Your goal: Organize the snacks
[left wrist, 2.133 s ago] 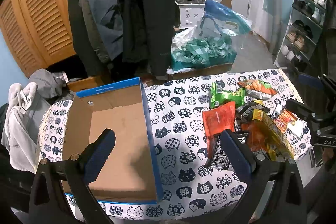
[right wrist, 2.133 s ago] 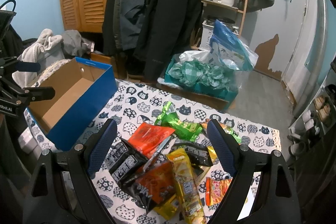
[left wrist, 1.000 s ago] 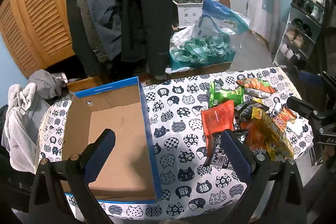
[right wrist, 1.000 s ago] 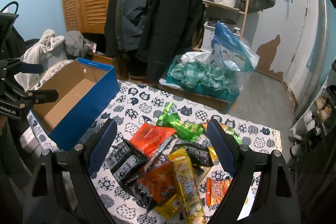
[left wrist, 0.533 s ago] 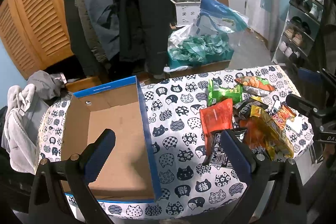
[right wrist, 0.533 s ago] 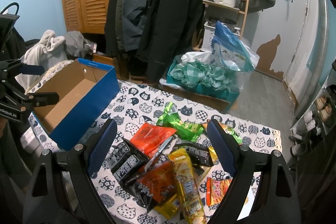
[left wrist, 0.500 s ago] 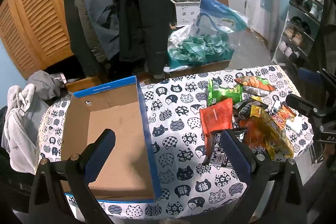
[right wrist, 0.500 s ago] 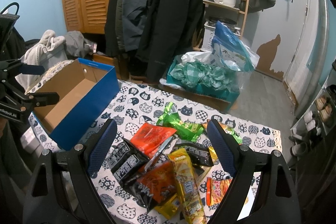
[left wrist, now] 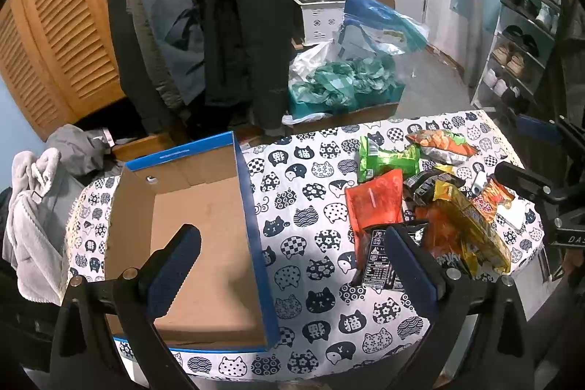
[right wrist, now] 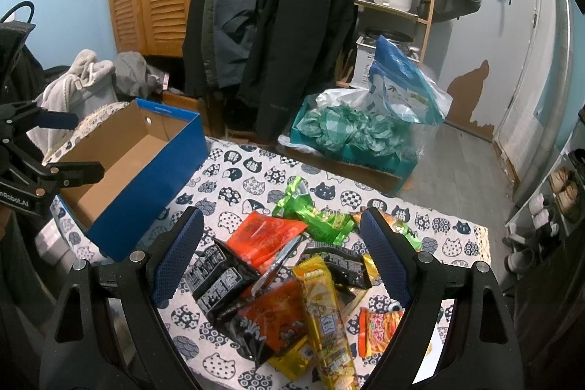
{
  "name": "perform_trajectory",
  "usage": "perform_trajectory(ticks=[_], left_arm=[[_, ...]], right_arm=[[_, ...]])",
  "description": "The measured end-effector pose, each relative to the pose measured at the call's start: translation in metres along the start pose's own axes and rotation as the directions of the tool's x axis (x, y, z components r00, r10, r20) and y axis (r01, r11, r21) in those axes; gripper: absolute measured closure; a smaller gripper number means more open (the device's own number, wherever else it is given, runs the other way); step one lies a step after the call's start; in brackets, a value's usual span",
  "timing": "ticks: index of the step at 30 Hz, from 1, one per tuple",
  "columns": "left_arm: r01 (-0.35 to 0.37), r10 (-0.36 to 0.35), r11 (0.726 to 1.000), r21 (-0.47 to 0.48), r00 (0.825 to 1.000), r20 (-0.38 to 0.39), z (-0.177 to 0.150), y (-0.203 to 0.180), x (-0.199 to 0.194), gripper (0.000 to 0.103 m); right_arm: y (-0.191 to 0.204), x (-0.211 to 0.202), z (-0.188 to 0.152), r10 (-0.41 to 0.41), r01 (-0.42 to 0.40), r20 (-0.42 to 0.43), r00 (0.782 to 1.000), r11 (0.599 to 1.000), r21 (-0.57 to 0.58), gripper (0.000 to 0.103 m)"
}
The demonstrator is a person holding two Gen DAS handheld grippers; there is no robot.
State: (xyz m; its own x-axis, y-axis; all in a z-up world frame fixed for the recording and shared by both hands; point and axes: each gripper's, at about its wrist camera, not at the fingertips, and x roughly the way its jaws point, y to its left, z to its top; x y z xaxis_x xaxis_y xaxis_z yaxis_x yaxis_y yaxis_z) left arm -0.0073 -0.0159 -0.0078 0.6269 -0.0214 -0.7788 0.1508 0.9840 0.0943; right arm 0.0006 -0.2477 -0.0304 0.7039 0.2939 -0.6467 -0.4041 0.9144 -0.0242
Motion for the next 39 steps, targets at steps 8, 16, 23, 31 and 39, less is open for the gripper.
perform_trajectory(ticks=[8,16,23,31,39], left_arm=[[0.002,-0.002,1.0,0.004,1.0,-0.008,-0.001,-0.002,0.001,0.002],[0.005,-0.005,1.0,0.01,1.0,-0.018,0.0,-0.003,0.004,0.002],[0.006,-0.006,1.0,0.013,1.0,-0.02,0.0,-0.003,0.005,0.002],[0.028,-0.026,0.999,0.037,0.998,-0.056,0.0,-0.015,0.02,0.002],[0.102,-0.092,0.993,0.057,0.984,-0.154,-0.015,-0.044,0.058,0.002]], right_arm=[[0.0,0.0,0.0,-0.001,0.001,-0.002,1.0,1.0,0.0,0.017],[-0.001,0.0,0.0,-0.001,0.001,0.001,1.0,1.0,0.0,0.017],[0.0,0.0,-0.001,-0.001,0.001,0.001,1.0,1.0,0.001,0.017],[-0.008,-0.003,-0.009,-0.015,0.015,-0.016,1.0,1.0,-0.002,0.017],[-0.039,0.007,-0.024,-0.043,0.047,-0.083,0.996,0.998,0.039,0.017]])
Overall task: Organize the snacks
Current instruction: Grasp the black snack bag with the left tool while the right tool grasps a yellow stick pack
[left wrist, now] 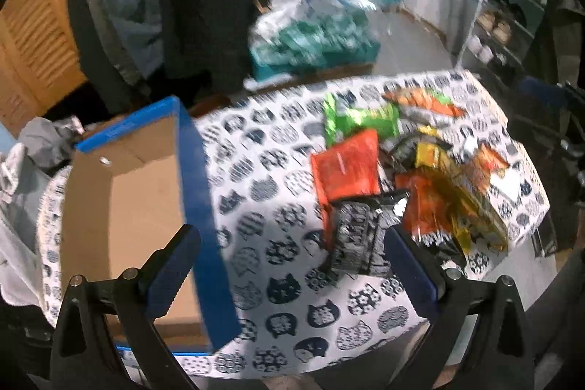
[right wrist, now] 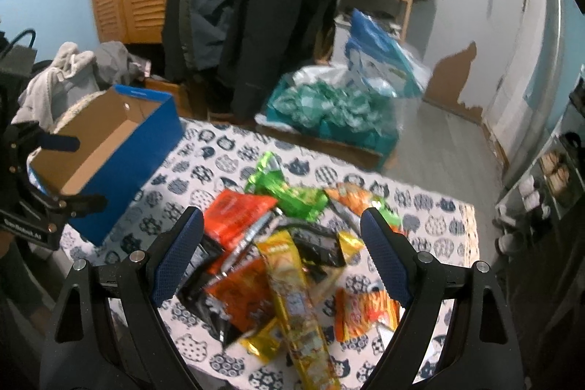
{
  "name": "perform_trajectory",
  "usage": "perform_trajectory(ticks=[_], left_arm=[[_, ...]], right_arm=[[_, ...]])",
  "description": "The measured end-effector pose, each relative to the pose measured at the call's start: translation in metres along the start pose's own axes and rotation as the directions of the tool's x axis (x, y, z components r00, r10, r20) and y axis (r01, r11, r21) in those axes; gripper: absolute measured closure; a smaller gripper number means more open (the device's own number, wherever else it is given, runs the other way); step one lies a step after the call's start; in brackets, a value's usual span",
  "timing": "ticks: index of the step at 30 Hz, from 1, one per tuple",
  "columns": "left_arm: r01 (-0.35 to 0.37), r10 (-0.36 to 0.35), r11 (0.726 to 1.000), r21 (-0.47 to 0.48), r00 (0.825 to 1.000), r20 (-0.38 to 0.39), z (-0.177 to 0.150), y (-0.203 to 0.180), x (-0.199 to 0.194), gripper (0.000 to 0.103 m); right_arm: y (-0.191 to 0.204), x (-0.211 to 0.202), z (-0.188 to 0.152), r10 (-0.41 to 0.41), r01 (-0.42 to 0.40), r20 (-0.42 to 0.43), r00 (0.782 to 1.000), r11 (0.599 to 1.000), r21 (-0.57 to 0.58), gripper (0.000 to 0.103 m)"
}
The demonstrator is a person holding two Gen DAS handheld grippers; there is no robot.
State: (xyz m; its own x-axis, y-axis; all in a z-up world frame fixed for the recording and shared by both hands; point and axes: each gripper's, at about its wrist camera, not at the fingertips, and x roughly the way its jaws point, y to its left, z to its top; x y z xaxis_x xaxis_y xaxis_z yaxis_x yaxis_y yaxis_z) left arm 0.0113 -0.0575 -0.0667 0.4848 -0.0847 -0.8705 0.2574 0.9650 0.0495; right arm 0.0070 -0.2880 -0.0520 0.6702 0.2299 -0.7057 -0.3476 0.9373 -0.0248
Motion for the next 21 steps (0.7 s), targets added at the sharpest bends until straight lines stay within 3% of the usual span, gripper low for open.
perform_trajectory(ticks=[9,21], left_arm=[[0.089,-0.092,0.996,-0.031,0.988,-0.127,-0.006,-0.03,0.058,0.002],[0.077,-0.073,0.997,0.011,0.974,-0.216,-0.01,-0.054,0.103,0.002]], right_arm=[[-0.037,0.03,-0.043,-0.014,0.022,-0.157,0.988,0.998,0.051,0.017],[-0.049,0.068,-0.092,0.061,-0.04,-0.314,0.947,0.997,0.073,0.017]])
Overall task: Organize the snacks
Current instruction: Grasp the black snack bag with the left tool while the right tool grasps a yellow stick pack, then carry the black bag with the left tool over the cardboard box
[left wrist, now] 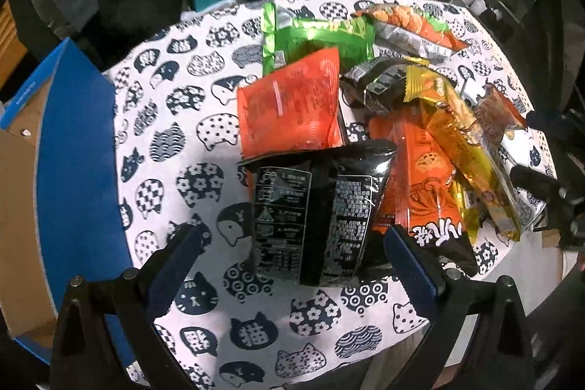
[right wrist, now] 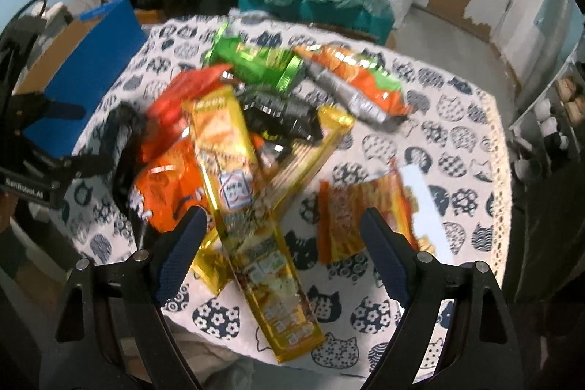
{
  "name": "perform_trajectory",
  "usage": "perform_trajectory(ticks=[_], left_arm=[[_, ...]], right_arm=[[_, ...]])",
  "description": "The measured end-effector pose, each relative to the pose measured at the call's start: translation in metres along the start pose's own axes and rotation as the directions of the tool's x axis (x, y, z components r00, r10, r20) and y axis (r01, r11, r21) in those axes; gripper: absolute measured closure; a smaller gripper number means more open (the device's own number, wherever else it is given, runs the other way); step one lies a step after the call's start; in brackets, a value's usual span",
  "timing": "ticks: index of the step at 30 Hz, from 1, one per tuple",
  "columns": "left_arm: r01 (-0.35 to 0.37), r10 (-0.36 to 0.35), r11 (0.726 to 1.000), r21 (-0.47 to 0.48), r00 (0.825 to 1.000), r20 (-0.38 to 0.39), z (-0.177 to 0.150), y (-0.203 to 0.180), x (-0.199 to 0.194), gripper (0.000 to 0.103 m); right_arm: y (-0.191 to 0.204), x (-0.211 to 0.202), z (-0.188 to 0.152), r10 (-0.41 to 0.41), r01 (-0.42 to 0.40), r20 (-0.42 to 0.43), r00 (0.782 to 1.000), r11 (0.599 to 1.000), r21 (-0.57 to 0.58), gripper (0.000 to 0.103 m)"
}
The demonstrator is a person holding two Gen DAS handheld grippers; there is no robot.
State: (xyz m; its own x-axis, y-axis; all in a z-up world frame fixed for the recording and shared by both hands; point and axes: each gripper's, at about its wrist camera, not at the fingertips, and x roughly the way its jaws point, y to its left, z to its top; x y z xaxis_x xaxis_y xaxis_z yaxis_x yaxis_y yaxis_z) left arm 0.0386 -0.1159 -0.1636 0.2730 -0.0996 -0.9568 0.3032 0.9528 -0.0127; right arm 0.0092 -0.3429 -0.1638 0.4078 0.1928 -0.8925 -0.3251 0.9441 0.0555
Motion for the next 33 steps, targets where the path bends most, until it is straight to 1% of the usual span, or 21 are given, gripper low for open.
perform_trajectory(ticks=[3,6,10,12,13,14,16,17,18,19,20,21,25,29,33], left_arm=[[-0.024,0.024,1.0,0.015,1.0,-0.011,0.001,-0.004,0.01,0.002],[-0.029,0.029,0.999,0.023,0.999,-0.02,0.003,-0.005,0.017,0.002],[-0.02,0.021,0.999,0.028,0.999,-0.026,0.005,-0.005,0.027,0.002],[-0.022,0.023,0.999,0.031,0.999,-0.027,0.006,-0.004,0.031,0.002],[-0.018,0.019,0.999,0.03,1.0,-0.026,0.006,-0.004,0.033,0.003],[-0.014,0.015,0.999,0.029,1.0,-0.023,0.006,-0.003,0.035,0.005],[-0.001,0.002,1.0,0.029,0.999,-0.032,0.005,-0.003,0.038,0.02],[0.012,-0.011,0.999,0.03,0.999,-0.041,0.004,-0.003,0.04,0.026],[0.018,-0.017,0.999,0.033,0.999,-0.045,0.004,-0.003,0.04,0.035],[0.018,-0.016,0.999,0.039,0.999,-0.045,0.003,-0.004,0.041,0.038],[0.018,-0.016,0.999,0.043,0.999,-0.039,0.002,-0.004,0.04,0.04],[0.019,-0.017,0.999,0.044,0.999,-0.029,0.001,-0.004,0.038,0.045],[0.018,-0.019,0.999,0.041,1.0,0.01,-0.001,-0.004,0.025,0.045],[0.024,-0.025,0.999,0.024,0.999,0.041,-0.002,0.002,0.01,0.045],[0.019,-0.02,1.0,0.014,0.997,0.071,-0.001,0.008,-0.006,0.045]], right_arm=[[0.004,0.01,-0.001,0.015,-0.015,-0.028,1.0,1.0,-0.017,0.017],[0.009,0.02,-0.002,0.023,-0.025,-0.051,0.998,0.999,-0.041,0.018],[0.014,0.037,-0.002,0.033,-0.039,-0.079,0.996,0.997,-0.067,0.025],[0.015,0.046,-0.002,0.037,-0.045,-0.101,0.994,0.996,-0.077,0.031],[0.015,0.049,-0.002,0.039,-0.047,-0.107,0.993,0.996,-0.079,0.036],[0.015,0.053,-0.002,0.044,-0.054,-0.118,0.992,0.995,-0.081,0.041],[0.015,0.057,-0.003,0.055,-0.065,-0.128,0.99,0.995,-0.074,0.048],[0.015,0.056,-0.004,0.069,-0.078,-0.128,0.989,0.995,-0.066,0.055],[0.015,0.056,-0.003,0.082,-0.09,-0.124,0.989,0.994,-0.061,0.058],[0.015,0.055,-0.003,0.085,-0.093,-0.121,0.989,0.994,-0.06,0.059],[0.015,0.054,-0.002,0.083,-0.091,-0.12,0.989,0.994,-0.061,0.063],[0.016,0.053,-0.003,0.079,-0.087,-0.12,0.99,0.994,-0.062,0.064],[0.017,0.044,-0.002,0.081,-0.086,-0.107,0.991,0.995,-0.043,0.072],[0.018,0.033,-0.001,0.082,-0.084,-0.096,0.992,0.996,-0.022,0.072],[0.021,0.021,0.003,0.082,-0.083,-0.064,0.995,0.996,-0.015,0.072]])
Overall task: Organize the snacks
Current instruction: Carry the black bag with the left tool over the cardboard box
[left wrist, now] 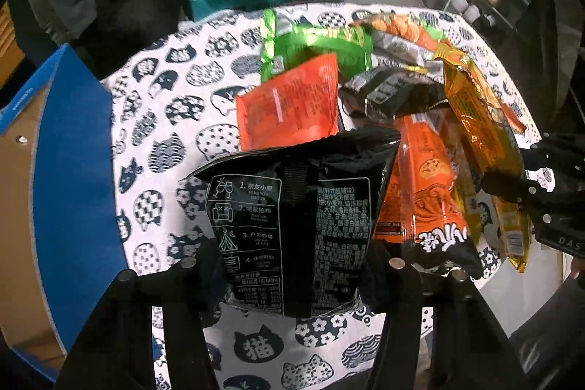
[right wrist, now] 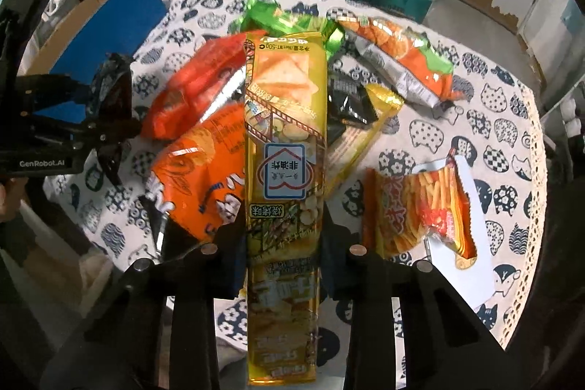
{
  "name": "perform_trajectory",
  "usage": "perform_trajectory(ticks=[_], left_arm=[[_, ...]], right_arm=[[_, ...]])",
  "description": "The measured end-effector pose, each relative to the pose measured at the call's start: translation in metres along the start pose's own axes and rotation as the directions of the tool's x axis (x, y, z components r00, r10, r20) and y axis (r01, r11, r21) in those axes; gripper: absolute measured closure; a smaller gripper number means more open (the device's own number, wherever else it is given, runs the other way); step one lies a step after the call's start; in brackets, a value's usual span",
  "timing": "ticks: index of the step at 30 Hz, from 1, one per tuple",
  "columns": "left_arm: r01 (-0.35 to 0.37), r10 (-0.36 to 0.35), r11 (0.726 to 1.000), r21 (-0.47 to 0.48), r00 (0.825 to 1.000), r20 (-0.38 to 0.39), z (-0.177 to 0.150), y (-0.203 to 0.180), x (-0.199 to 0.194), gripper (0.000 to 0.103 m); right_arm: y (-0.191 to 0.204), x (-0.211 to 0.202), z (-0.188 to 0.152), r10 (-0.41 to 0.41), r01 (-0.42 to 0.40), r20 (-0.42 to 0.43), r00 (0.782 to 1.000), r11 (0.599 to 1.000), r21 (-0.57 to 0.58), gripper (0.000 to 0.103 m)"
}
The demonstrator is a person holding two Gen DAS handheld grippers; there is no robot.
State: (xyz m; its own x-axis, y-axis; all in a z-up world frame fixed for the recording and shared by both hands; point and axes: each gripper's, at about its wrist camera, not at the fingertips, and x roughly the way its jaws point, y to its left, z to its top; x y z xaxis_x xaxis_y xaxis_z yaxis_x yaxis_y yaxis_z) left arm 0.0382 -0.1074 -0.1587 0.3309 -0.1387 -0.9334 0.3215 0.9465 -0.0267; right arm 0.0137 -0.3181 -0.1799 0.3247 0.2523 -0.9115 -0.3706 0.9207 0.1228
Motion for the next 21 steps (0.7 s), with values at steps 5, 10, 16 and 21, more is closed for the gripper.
perform_trajectory(ticks=[5,10,16,21], left_arm=[[-0.038,0.037,0.999,0.009,0.998,0.046,-0.002,0.006,-0.022,0.045],[-0.081,0.08,0.997,0.01,0.993,0.088,-0.003,0.018,-0.047,0.045],[-0.112,0.115,0.993,-0.026,0.983,0.143,-0.002,0.041,-0.076,0.045],[-0.162,0.168,0.986,-0.048,0.97,0.178,-0.003,0.065,-0.096,0.045]], right_arm=[[0.009,-0.017,0.011,-0.003,0.003,0.045,0.999,1.0,0.0,0.072],[0.017,-0.033,0.026,-0.025,0.024,0.077,0.997,1.0,0.014,0.072],[0.03,-0.046,0.048,-0.015,0.012,0.121,0.993,1.0,0.022,0.072],[0.049,-0.056,0.07,0.005,-0.007,0.15,0.989,1.0,0.012,0.072]])
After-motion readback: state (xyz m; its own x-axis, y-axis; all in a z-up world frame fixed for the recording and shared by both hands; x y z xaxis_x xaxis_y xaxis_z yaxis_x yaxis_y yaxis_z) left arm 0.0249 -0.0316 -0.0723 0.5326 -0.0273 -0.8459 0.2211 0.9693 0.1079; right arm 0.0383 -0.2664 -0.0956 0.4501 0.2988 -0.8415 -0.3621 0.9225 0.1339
